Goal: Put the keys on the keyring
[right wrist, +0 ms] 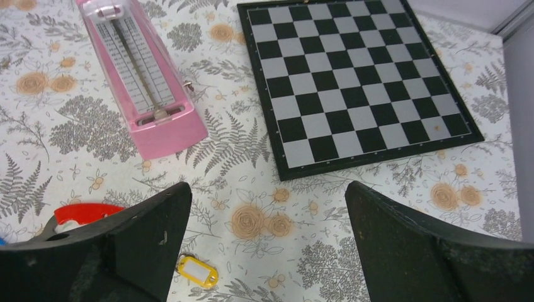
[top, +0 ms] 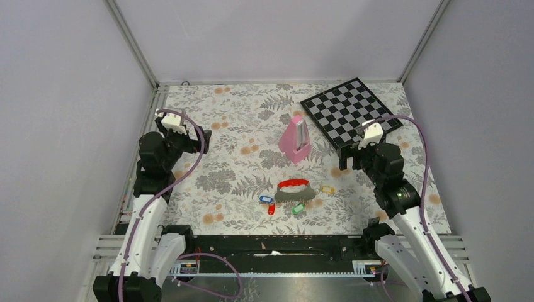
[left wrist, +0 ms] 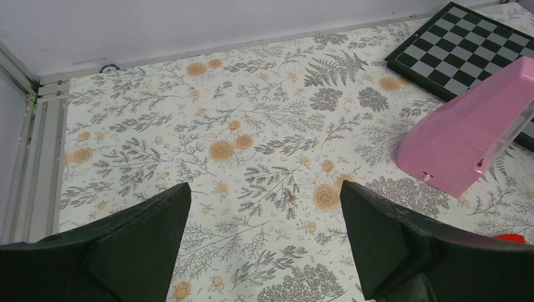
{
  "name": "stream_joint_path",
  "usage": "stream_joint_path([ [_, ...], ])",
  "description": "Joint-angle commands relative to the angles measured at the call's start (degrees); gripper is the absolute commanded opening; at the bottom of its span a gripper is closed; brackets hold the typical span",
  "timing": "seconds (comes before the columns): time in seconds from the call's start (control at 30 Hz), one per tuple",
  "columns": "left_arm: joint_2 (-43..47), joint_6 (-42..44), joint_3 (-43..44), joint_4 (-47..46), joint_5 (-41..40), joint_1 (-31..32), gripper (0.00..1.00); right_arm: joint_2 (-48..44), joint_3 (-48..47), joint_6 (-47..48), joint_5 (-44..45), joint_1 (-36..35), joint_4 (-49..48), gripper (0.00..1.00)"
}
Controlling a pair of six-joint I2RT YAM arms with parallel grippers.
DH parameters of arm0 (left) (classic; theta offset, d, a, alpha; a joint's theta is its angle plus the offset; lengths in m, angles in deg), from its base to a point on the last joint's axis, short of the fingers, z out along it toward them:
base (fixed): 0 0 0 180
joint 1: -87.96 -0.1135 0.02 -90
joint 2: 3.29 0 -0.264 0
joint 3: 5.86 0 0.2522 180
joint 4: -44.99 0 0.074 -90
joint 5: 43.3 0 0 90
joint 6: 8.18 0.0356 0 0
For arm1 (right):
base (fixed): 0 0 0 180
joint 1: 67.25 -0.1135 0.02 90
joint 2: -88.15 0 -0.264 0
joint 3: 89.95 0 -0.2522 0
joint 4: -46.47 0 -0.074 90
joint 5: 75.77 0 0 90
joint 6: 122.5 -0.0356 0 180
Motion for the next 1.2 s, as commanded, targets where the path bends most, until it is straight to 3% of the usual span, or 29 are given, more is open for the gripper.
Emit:
stream_joint_path([
  [0.0,0.9,-0.8,-0.4,-2.4,3.5,-0.2,0.99,-2.1,0.8,1.7,2.5,0.3,-3.7,1.0],
  [0.27,1.8,-2.8,0.4,0.1,1.4,-1.7,0.99,-4.8,1.4,2.9,3.4,0.5,-3.7,1.0],
  [1.17,2.4,2.3,0.6,3.0,6.0,-1.7,0.99,-7.6,4.4,5.4,5.3,2.2,-6.6,1.0],
])
